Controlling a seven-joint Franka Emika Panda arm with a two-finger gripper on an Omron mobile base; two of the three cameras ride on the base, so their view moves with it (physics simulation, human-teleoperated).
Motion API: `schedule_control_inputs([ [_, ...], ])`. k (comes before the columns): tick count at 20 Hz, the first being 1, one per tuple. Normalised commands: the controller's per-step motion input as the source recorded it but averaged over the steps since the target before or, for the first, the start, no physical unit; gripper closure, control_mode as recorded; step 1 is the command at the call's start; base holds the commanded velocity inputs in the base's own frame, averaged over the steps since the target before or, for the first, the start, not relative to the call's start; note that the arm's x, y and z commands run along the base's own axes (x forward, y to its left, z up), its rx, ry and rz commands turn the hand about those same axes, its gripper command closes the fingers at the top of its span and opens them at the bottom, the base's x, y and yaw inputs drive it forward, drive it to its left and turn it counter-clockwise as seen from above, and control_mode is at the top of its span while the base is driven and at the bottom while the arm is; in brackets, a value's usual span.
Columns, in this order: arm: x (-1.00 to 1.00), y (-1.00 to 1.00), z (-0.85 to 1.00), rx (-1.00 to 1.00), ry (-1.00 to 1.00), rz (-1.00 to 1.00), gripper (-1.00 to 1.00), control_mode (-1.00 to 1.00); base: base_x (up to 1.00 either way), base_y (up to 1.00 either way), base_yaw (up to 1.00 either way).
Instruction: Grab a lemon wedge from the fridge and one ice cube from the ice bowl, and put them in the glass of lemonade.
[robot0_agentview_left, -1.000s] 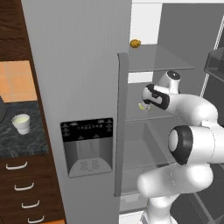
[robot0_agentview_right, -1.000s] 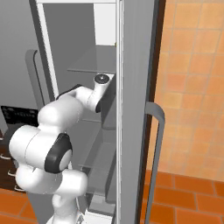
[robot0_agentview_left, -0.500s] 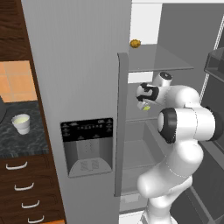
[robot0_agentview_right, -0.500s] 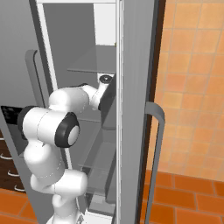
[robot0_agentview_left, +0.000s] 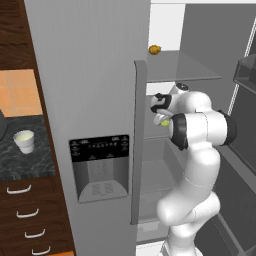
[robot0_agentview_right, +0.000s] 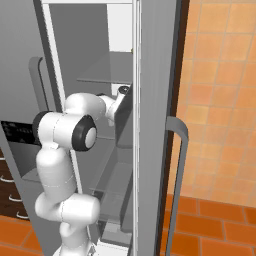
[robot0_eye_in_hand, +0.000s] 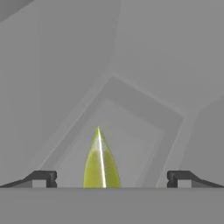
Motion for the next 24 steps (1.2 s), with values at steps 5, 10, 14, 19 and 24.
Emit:
schedule_control_inputs([
  [5,0.22,0.00,-0.08,-0.01,0.00,0.05,-1.00,-1.00,0.00,0.00,0.00],
  [10,0.00,0.00,-0.08,0.00,0.01,0.04,-1.00,-1.00,0.00,0.00,0.00],
  [14,0.00,0.04,-0.54,0.00,0.00,0.05,-1.00,-1.00,0.00,0.00,0.00],
  [19,0.00,0.02,-0.27,0.00,0.00,0.03,-1.00,-1.00,0.00,0.00,0.00],
  [24,0.00,0.01,0.00,0.00,0.00,0.00,1.00,-1.00,0.00,0.00,0.00],
])
